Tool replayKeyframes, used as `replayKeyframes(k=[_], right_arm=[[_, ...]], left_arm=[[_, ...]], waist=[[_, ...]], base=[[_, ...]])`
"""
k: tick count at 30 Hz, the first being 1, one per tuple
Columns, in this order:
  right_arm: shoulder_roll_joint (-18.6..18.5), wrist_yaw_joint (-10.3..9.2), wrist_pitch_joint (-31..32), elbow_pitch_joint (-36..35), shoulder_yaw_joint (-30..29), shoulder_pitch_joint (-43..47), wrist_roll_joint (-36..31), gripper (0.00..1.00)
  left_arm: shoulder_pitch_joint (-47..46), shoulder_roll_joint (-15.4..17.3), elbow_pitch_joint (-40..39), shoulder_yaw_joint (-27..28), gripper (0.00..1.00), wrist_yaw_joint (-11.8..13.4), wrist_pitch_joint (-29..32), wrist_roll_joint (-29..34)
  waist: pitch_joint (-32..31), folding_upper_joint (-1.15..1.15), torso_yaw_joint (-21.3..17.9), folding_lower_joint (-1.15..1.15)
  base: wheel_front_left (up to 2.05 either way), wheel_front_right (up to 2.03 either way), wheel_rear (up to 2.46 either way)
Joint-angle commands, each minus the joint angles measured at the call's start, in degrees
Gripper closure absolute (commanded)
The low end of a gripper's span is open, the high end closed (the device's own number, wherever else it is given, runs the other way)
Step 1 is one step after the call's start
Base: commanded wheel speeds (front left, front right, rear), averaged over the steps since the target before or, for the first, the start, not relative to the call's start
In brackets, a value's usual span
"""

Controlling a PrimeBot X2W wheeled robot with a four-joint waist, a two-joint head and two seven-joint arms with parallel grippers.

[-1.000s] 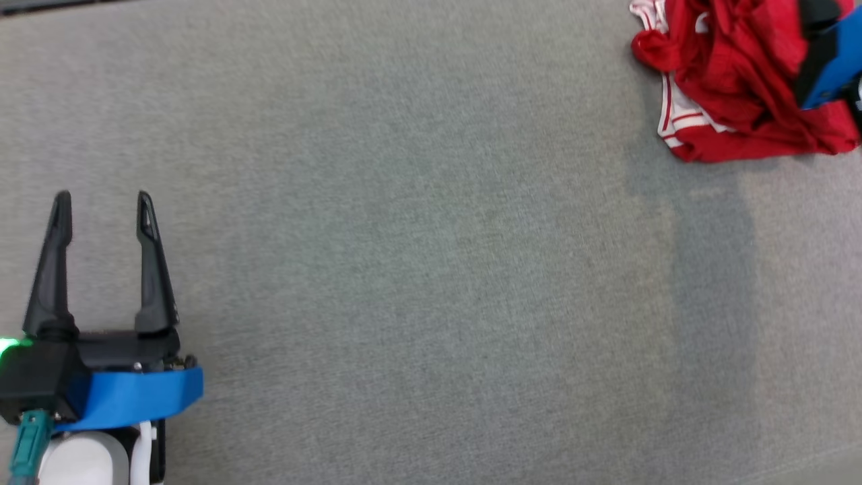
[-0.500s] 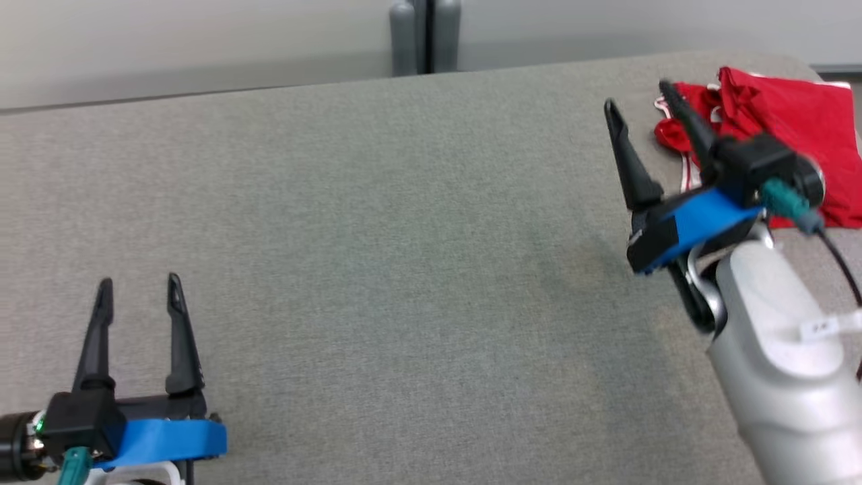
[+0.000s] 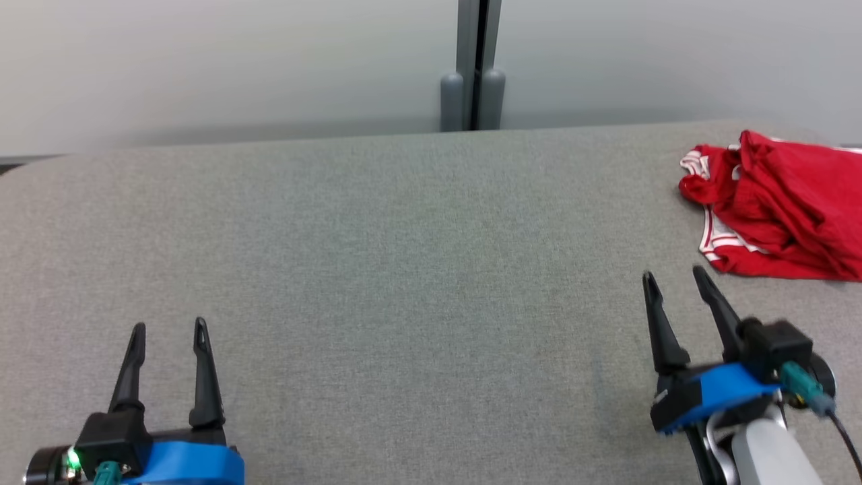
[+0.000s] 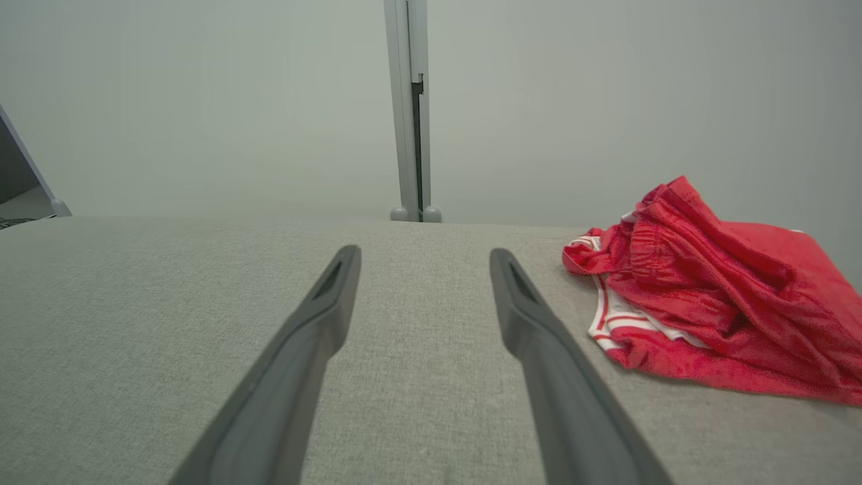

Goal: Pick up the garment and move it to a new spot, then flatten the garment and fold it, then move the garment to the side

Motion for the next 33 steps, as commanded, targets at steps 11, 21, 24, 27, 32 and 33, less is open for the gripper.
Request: replayKeyframes(k=[11, 21, 24, 27, 32, 33], right_arm=[[2.1, 0.02, 2.1, -7.5, -4.2, 11.1, -2.2, 0.0], [2.1, 0.02, 4.8, -10.4, -4.3, 13.9, -0.2, 0.0], [2.2, 0.02, 5.1, -10.9, -4.1, 14.0, 0.2, 0.0], [2.2, 0.02, 5.5, -11.1, -4.0, 14.3, 0.4, 0.0], [2.2, 0.02, 5.6, -11.2, -3.8, 14.5, 0.8, 0.0], [2.2, 0.02, 5.6, -11.2, -3.8, 14.5, 0.8, 0.0]], left_arm=[[3.1, 0.3, 3.1, -0.7, 0.0, -0.1, 0.1, -0.8], [3.2, 0.6, 3.9, -1.3, 0.0, 0.3, 1.1, -1.2], [3.3, 0.7, 3.8, -1.4, 0.0, 0.4, 1.3, -1.4], [3.4, 0.8, 3.5, -1.5, 0.0, 0.6, 1.5, -1.4], [3.5, 1.1, 3.1, -1.5, 0.0, 0.8, 1.8, -1.6], [3.5, 1.1, 3.1, -1.6, 0.0, 0.9, 1.8, -1.6]], waist=[[-4.9, 0.01, 0.6, 0.01], [-6.1, 0.01, 0.2, 0.01], [-6.3, 0.01, 0.2, 0.01], [-6.5, 0.01, 0.1, 0.01], [-6.5, 0.01, 0.1, 0.01], [-6.6, 0.01, 0.1, 0.01]], base=[[0.0, 0.0, 0.0], [0.0, 0.0, 0.0], [0.0, 0.0, 0.0], [0.0, 0.0, 0.0], [0.0, 0.0, 0.0], [0.0, 0.0, 0.0]])
